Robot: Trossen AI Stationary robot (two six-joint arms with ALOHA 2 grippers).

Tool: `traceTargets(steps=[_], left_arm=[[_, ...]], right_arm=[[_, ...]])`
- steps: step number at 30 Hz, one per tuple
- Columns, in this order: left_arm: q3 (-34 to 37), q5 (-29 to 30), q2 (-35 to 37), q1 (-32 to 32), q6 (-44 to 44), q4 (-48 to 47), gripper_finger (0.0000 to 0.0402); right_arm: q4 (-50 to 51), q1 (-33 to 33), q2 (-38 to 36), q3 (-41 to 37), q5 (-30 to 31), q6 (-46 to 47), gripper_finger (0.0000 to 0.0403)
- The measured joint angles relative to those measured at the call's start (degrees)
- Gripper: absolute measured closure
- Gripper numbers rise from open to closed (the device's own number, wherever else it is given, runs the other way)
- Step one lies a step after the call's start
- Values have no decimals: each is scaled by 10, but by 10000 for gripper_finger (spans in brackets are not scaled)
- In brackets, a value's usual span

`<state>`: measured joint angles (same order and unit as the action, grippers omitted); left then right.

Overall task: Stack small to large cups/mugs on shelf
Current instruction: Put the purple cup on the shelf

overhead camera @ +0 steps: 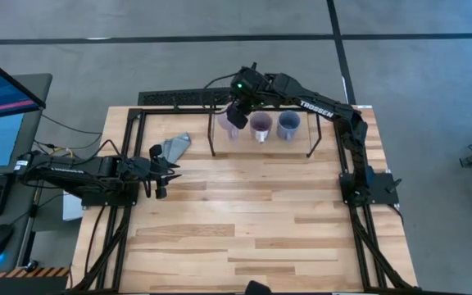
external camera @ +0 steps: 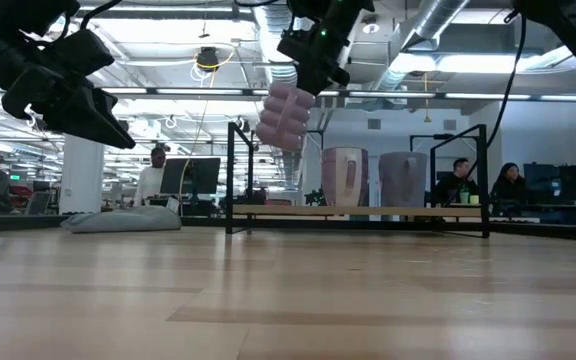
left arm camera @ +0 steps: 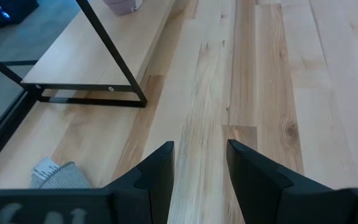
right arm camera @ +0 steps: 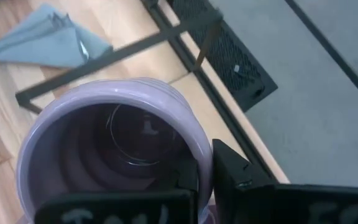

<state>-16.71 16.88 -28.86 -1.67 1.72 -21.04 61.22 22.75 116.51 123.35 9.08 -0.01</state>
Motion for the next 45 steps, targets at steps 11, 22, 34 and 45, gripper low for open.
traceTargets(steps=[11,22,34,45], left_arm=[[0,0,0,0,0,0,262],[0,0,0,0,0,-1,262],[0,0,0,0,-1,-1,262],[0,0,0,0,-9,-7,262]], right_arm=[[-20,7,0,0,0,-20,370],[-65,6,1,-27,0,-33,370],[-73,8,44,-28,0,-49,370],[-51,27,71,-21,6,-45,370]])
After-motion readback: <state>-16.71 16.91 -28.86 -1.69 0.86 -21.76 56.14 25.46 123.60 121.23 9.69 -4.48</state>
